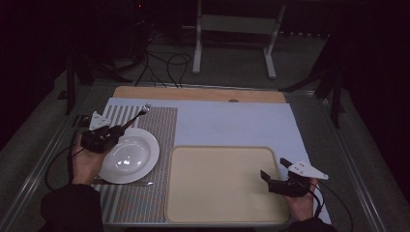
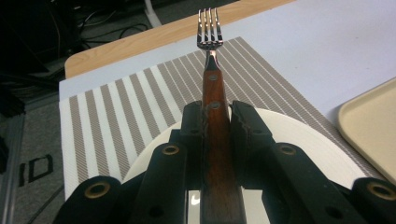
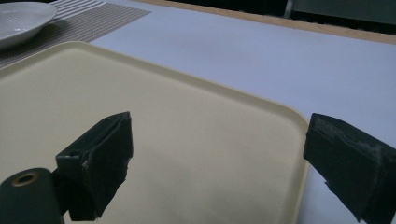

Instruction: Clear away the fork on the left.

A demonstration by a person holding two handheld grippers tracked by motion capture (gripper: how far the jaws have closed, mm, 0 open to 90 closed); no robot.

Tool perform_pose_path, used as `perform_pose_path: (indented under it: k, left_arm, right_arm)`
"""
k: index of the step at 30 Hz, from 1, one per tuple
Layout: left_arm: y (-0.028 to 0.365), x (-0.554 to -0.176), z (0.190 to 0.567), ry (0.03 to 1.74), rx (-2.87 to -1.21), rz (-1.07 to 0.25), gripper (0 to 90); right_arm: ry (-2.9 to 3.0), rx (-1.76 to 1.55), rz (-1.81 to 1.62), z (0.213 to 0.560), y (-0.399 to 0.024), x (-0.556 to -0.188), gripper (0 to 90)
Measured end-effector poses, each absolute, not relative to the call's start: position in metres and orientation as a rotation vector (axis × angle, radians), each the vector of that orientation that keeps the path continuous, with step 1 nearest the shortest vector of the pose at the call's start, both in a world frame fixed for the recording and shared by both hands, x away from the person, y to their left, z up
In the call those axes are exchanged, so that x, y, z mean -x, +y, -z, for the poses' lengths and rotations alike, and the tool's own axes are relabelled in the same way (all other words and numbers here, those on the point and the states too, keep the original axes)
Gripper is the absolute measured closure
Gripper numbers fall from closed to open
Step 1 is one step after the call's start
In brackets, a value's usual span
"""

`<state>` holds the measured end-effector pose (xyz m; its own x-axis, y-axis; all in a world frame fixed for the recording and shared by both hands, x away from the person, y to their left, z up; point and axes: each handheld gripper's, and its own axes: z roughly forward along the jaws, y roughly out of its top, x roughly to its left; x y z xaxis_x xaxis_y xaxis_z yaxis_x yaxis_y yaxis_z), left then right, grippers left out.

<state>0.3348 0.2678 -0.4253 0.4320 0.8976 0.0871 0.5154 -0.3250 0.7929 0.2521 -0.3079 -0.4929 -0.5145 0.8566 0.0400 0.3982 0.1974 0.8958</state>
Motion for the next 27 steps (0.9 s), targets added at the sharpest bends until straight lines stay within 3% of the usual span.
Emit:
perform_pose_path:
  k: [27]
  left_arm:
    - [0.242,-0.291,0.429,1.219,-1.859,-0.700,76.0]
  right_arm:
    - [2.020,-1.165,-1.267,0.494,-0.306,-0.253,8.2]
